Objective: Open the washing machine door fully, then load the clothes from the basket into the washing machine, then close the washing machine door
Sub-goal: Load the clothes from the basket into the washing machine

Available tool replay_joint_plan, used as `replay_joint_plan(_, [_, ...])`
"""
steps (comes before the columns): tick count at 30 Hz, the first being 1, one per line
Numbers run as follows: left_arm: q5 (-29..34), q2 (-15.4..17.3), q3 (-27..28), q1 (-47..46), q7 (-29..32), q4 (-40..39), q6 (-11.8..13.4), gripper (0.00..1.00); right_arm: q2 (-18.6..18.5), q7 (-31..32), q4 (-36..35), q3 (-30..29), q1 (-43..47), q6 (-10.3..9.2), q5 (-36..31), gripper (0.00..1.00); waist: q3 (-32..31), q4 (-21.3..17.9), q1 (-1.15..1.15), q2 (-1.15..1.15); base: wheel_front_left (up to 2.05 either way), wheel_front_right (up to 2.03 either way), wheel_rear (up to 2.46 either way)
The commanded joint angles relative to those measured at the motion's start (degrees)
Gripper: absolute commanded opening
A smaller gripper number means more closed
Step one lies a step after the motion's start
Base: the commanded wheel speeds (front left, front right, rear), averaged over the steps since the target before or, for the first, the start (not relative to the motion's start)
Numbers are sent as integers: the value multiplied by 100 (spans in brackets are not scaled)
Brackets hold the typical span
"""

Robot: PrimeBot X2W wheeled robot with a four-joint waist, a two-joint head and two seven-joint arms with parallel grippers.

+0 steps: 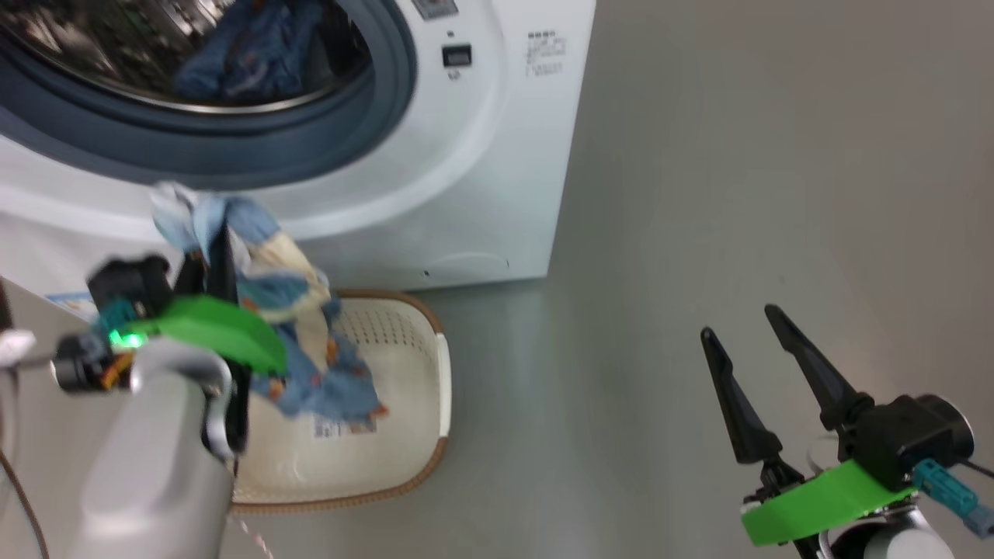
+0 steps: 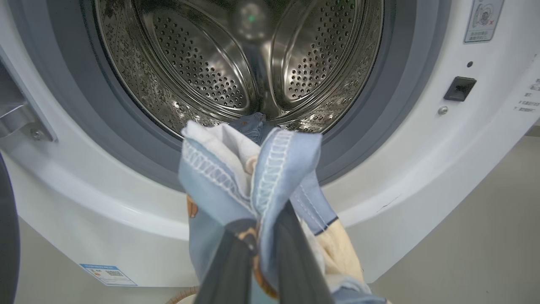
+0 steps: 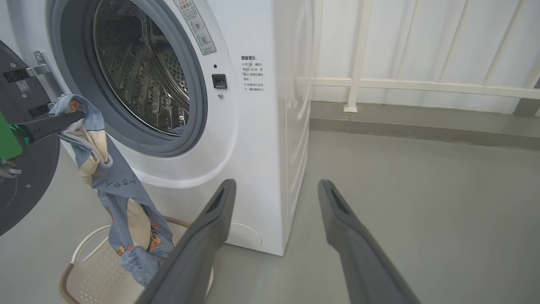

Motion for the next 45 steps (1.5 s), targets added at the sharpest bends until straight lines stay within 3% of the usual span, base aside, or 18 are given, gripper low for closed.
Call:
replay_joint_plan(1, [-100, 225, 227, -653, 73, 222, -130, 0, -68, -96, -126, 184, -266, 36, 140, 100, 816, -306, 0, 0, 0, 0, 0])
replay_joint_plan(6, [-183, 411, 278, -1547, 358, 829, -318, 0, -106, -234, -21, 266, -510, 36, 239, 100, 1263, -510, 0, 0, 0, 0, 0])
replay_joint_plan(16, [-205, 1172, 300, -3334, 1416, 1657, -624, 0, -152, -682, 382, 575, -1127, 36, 497, 100, 2194, -1051, 0, 0, 0, 0, 0])
replay_joint_plan(25, [-175, 1901, 360, -4314, 2095, 1757, -618, 0, -160, -928, 735, 873, -1484, 36, 674, 100, 2656, -1466, 0, 0, 0, 0, 0])
replay_joint_plan(32, [151, 2275, 294, -4865, 1602, 1322, -313, 0, -168, -1022, 907, 997, -1634, 36, 793, 100, 2889, -1697, 0, 0, 0, 0, 0])
replay_joint_plan(37, [350, 2458, 324, -5207, 819, 1063, -76, 0, -153, -1050, 969, 1057, -1692, 36, 844, 100, 2996, -1796, 0, 0, 0, 0, 0])
replay_joint_plan(45, [580, 2513, 345, -5576, -263, 888, 212, 0, -172, -1062, 939, 1029, -1745, 36, 846, 100, 3131, -1763, 0, 0, 0, 0, 0])
